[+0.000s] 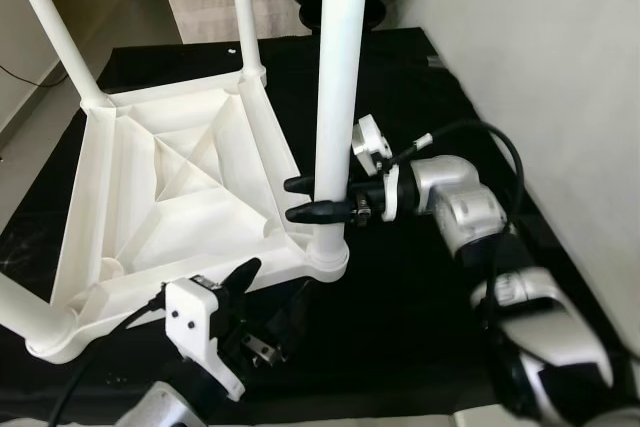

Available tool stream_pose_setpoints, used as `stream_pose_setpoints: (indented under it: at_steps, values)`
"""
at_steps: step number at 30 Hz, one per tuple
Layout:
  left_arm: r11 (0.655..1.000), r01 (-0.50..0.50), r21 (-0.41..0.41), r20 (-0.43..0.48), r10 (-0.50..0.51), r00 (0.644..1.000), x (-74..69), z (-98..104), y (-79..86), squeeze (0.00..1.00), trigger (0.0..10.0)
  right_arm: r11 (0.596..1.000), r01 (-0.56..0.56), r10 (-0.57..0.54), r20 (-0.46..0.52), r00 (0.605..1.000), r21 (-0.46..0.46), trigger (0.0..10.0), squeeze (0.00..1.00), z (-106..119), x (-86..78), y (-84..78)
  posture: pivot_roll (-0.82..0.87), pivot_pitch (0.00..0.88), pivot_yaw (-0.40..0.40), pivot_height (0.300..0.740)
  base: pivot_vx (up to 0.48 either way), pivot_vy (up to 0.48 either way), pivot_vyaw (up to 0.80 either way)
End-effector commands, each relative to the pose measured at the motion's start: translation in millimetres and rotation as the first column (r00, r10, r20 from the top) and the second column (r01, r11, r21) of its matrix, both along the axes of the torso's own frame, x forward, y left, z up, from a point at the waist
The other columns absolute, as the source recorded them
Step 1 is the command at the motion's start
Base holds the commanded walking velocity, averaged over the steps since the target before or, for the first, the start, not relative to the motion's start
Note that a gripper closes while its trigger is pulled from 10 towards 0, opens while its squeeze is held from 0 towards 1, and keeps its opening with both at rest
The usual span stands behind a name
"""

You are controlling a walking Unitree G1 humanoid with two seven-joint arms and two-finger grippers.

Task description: Building children table

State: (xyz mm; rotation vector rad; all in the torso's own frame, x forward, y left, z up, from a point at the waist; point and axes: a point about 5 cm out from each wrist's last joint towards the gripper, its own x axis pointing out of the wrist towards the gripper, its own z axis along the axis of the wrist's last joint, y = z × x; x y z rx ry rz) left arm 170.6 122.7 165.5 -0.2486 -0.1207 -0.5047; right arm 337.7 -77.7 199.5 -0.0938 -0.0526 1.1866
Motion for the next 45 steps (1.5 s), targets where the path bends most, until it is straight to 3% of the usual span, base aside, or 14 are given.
stream_pose_setpoints:
  at_steps: [1, 2, 9, 10, 15, 16, 22, 27, 28, 40, 41, 42, 43, 45]
  values:
    - [1.0, -0.004, 0.001, -0.021, 0.004, 1.0, 0.5, -4, 2.7, 0.0, 10.0, 0.871, 0.485, -0.487, -0.007, 0.873, -0.072, 0.0, 0.0, -33, -21.4, -1.7, 0.02, 0.14, 0.001, 0.74, 0.0, 0.0, 0.0]
    - [1.0, -0.005, 0.003, -0.021, 0.005, 1.0, 0.7, -4, 3.3, 0.0, 10.0, 0.823, 0.565, -0.565, 0.015, 0.825, -0.064, 0.0, 0.0, -34, -31.7, -2.2, 0.02, 0.14, 0.001, 0.74, 0.0, 0.0, 0.0]
    - [1.0, 0.001, 0.004, -0.026, -0.001, 1.0, 3.6, -6, 3.9, 0.0, 10.0, 0.86, 0.507, -0.506, 0.034, 0.862, -0.062, 0.0, 0.0, -26, -20.9, 3.5, 0.01, 0.11, -0.003, 0.74, 0.0, 0.0, 0.0]
    - [1.0, -0.003, 0.001, -0.024, 0.003, 1.0, 4.5, -7, 3.6, 0.0, 10.0, 0.879, 0.474, -0.472, 0.043, 0.88, -0.046, 10.0, 0.0, -19, -15.7, 4.7, 0.01, 0.104, -0.008, 0.74, 0.0, 0.0, 0.0]
    - [1.0, -0.015, -0.005, -0.022, 0.015, 1.0, 5.0, -7, 3.3, 0.0, 10.0, 0.937, 0.348, -0.35, 0.059, 0.935, 0.037, 10.0, 0.0, 0, -24.3, 16.3, 0.01, 0.099, -0.011, 0.74, 0.0, 0.0, 0.0]
    - [1.0, -0.015, -0.006, -0.022, 0.015, 1.0, 5.3, -7, 3.0, 0.0, 10.0, 0.953, 0.294, -0.298, 0.061, 0.953, 0.071, 10.0, 1.0, 7, -27.7, 19.4, 0.01, 0.098, -0.011, 0.74, 0.0, 0.0, 0.0]
    - [1.0, -0.014, -0.009, -0.022, 0.014, 1.0, 6.2, -7, 1.8, 0.0, 10.0, 0.993, -0.015, 0.009, 0.052, 0.999, 0.117, 10.0, 1.0, 25, -29.6, 21.0, 0.01, 0.09, -0.009, 0.74, 0.0, 0.0, 0.0]
    - [1.0, -0.016, -0.012, -0.02, 0.016, 1.0, 6.1, -7, 0.5, 0.0, 10.0, 0.953, -0.303, 0.303, -0.012, 0.953, 0.017, 10.0, 1.0, 27, -12.6, 3.8, 0.03, 0.093, -0.007, 0.74, 0.0, 0.0, 0.0]
    - [1.0, -0.016, -0.012, -0.02, 0.016, 1.0, 5.8, -7, 0.4, 0.0, 10.0, 0.946, -0.325, 0.324, -0.017, 0.946, -0.003, 10.0, 0.0, 30, -8.0, 2.9, 0.03, 0.093, -0.005, 0.74, 0.0, 0.0, 0.0]
    - [1.0, -0.011, -0.012, -0.022, 0.01, 1.0, 5.5, -5, 0.2, 0.0, 10.0, 0.907, -0.42, 0.42, -0.038, 0.907, -0.006, 10.0, 0.0, 44, 12.2, 10.0, 0.05, 0.105, 0.004, 0.74, 0.0, 0.0, 0.0]
    - [1.0, -0.011, -0.011, -0.023, 0.01, 1.0, 5.1, -5, 0.1, 0.0, 10.0, 0.898, -0.441, 0.44, -0.045, 0.897, -0.012, 7.8, 0.0, 43, 12.4, 10.8, 0.05, 0.107, 0.006, 0.74, 0.0, 0.0, 0.0]
    - [1.0, -0.011, -0.011, -0.023, 0.01, 1.0, 5.1, -5, 0.1, 0.0, 10.0, 0.898, -0.441, 0.44, -0.045, 0.897, -0.012, 7.8, 0.0, 43, 12.4, 10.8, 0.05, 0.107, 0.006, 0.74, 0.0, 0.0, 0.0]
    - [1.0, -0.01, -0.011, -0.024, 0.01, 1.0, 4.6, -5, 0.0, 0.0, 10.0, 0.89, -0.456, 0.454, -0.057, 0.889, -0.011, 0.0, 0.0, 41, 12.3, 11.3, 0.06, 0.108, 0.006, 0.74, 0.0, 0.0, 0.0]
    - [1.0, -0.01, -0.012, -0.025, 0.01, 1.0, 4.1, -5, 0.0, 0.0, 10.0, 0.883, -0.469, 0.467, -0.065, 0.882, -0.01, 0.0, 0.0, 40, 12.8, 11.6, 0.06, 0.108, 0.006, 0.74, 0.0, 0.0, 0.0]
